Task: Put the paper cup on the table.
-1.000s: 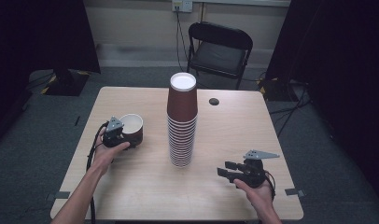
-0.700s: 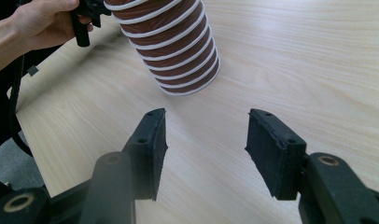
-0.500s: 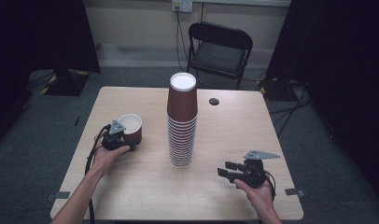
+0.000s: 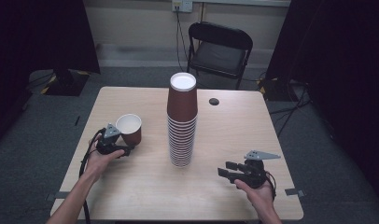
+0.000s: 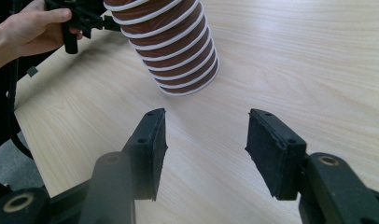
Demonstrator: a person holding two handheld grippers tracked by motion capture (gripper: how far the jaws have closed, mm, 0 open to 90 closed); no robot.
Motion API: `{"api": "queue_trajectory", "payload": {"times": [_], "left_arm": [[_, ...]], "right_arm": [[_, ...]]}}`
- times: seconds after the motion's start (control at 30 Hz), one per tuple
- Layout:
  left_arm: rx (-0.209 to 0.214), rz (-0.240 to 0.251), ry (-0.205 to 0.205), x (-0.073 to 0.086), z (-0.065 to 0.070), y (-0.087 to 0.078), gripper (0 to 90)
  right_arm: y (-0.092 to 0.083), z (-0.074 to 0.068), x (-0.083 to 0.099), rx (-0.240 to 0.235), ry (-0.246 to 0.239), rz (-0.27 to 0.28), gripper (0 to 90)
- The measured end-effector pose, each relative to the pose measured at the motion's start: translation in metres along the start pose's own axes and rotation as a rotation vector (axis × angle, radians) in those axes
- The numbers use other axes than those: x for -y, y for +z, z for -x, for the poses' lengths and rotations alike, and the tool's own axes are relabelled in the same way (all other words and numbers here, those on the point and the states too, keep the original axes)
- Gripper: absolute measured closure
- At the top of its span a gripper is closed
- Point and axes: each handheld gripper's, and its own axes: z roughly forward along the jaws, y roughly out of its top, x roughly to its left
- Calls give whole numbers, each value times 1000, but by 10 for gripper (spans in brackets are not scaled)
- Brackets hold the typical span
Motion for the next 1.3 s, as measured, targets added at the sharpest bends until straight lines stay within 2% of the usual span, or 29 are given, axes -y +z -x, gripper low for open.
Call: {"api": "queue_trajectory", "payload": {"times": [0.1, 0.17, 0.23, 0.3, 0.47, 0.57, 0.67, 0.77, 0.9, 1.07, 1.1, 1.13, 1.2, 1.3], "left_arm": [[12, 4, -28, 0, 0, -6, 157], [5, 11, -39, 0, 1, -10, 161], [21, 16, -53, -1, 4, -15, 166], [21, 3, -47, -1, 7, -22, 191], [45, 4, -70, -3, 16, -35, 191], [47, 21, -61, -7, 24, -44, 191], [73, 25, -42, -12, 30, -52, 191], [85, 43, -48, -14, 37, -63, 191], [63, 58, -40, -11, 44, -75, 211], [104, 77, -53, -6, 58, -88, 202], [111, 86, -65, -5, 61, -91, 200], [111, 92, -83, -4, 64, -94, 200], [120, 86, -76, -2, 70, -99, 200], [115, 95, -96, 4, 79, -107, 198]], "right_arm": [[0, 1, 0, 5, 0, 3, 465], [-1, 1, 0, 8, 1, 5, 463], [-1, 2, 0, 10, 4, 7, 461], [-2, 3, 0, 13, 3, 9, 461], [-2, 6, 0, 16, 10, 7, 461], [-2, 6, 0, 16, 9, 6, 461], [-2, 6, 0, 20, 10, 8, 461], [-4, 7, 1, 27, 13, 11, 461], [-6, 9, 2, 37, 17, 16, 461], [-5, 11, 3, 47, 17, 9, 462], [-4, 11, 3, 48, 20, 7, 461], [-4, 11, 3, 50, 19, 5, 461], [-4, 11, 3, 56, 8, 12, 460], [-6, 11, 3, 66, 6, 14, 457]]}}
